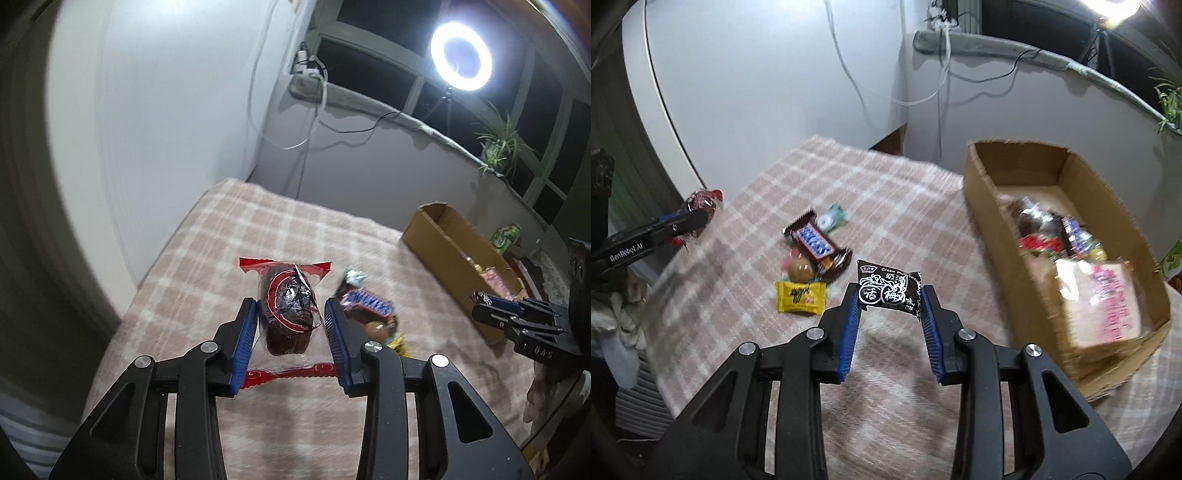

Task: Organize snacks
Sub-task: 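Carry the red-wrapped pastry and black candy into the box and release both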

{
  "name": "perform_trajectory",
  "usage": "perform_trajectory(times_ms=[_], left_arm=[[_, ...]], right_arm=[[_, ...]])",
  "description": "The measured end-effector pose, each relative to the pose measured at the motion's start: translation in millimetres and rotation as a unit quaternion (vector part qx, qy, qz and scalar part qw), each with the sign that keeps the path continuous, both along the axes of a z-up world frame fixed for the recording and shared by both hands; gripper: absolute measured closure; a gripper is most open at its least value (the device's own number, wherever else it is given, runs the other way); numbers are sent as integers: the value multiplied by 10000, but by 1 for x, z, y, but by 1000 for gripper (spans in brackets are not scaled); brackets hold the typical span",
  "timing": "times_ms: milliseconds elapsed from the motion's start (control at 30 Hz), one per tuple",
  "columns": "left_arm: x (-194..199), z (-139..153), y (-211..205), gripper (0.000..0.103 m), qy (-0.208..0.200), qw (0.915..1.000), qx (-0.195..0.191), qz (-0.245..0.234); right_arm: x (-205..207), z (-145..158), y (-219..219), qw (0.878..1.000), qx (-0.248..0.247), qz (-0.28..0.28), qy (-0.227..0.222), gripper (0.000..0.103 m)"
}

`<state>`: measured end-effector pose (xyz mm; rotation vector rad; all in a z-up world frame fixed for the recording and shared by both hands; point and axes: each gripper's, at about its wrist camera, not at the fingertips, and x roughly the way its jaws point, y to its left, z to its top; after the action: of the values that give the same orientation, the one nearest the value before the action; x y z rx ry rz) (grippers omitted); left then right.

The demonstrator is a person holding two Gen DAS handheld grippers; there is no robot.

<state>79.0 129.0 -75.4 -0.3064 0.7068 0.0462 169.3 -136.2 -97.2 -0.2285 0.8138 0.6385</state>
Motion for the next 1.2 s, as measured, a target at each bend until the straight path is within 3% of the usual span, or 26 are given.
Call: perform_trajectory(times_ms=[733,1200], left_arm=[[104,43,-98,67,-366,9938,-106,-1041],[172,41,-159,67,-225,9874,-142,-1563]], right_arm=[[81,55,-93,9960,158,-807,-336,69],[151,46,-116,9935,236,-1109,-96,69]])
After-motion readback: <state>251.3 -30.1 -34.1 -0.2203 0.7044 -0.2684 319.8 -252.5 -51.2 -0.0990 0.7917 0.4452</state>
